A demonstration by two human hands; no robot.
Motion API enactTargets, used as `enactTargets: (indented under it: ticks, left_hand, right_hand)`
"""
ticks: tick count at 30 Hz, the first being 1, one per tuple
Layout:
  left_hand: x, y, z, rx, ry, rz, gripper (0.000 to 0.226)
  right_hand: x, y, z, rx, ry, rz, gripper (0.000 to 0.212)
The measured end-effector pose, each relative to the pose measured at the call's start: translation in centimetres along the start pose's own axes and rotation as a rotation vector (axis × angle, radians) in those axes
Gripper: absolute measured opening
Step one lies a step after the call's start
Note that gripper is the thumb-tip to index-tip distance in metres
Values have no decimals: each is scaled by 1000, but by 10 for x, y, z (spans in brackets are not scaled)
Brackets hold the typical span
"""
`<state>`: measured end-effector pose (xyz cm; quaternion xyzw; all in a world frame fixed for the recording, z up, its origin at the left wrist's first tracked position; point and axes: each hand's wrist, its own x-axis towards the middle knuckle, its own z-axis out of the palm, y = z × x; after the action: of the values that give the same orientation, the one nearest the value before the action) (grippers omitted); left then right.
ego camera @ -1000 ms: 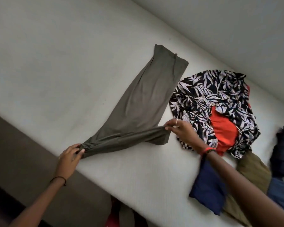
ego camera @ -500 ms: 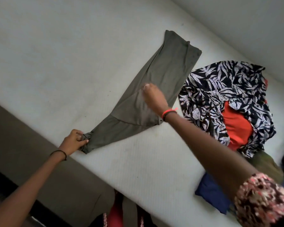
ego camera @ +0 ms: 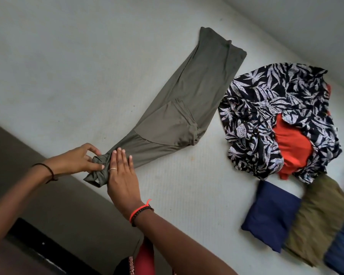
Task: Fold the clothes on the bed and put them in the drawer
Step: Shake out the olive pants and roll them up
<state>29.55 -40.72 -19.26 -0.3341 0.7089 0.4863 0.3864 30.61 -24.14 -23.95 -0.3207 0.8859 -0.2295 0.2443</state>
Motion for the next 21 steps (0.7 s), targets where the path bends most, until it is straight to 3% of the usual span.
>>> enactTargets:
  ticks: [2,5,8,11,13,15,19,21]
  left_hand:
    - [-9,2,-2,60,-65,0,42]
    - [-22,4,-5,237,-215,-22,74]
    - [-28,9,-4,457,-215,3,75]
    - [-17,14,7,215,-81,291,80]
    - [-6,20,22,-40,-211,361,75]
    - [9,23,36,-123,-293,306,86]
    - [37,15,51,50,-345,141,105]
    - [46,6,54,112,-297,68,106]
  right_hand:
    - [-10,-6,2,70,6,-8,68]
    - [-34,-15,6,233,-122,19,70]
    - [-63,-25,12,340,-266,61,64]
    - [-85,-35,13,501,-343,97,64]
    - [-93,-39,4,626,-374,148,68]
    - [-96,-33,-10,763,-387,231,64]
    - [-74,7,-48,936,-395,348,21]
    - [-51,41,-62,1016,-360,371,20]
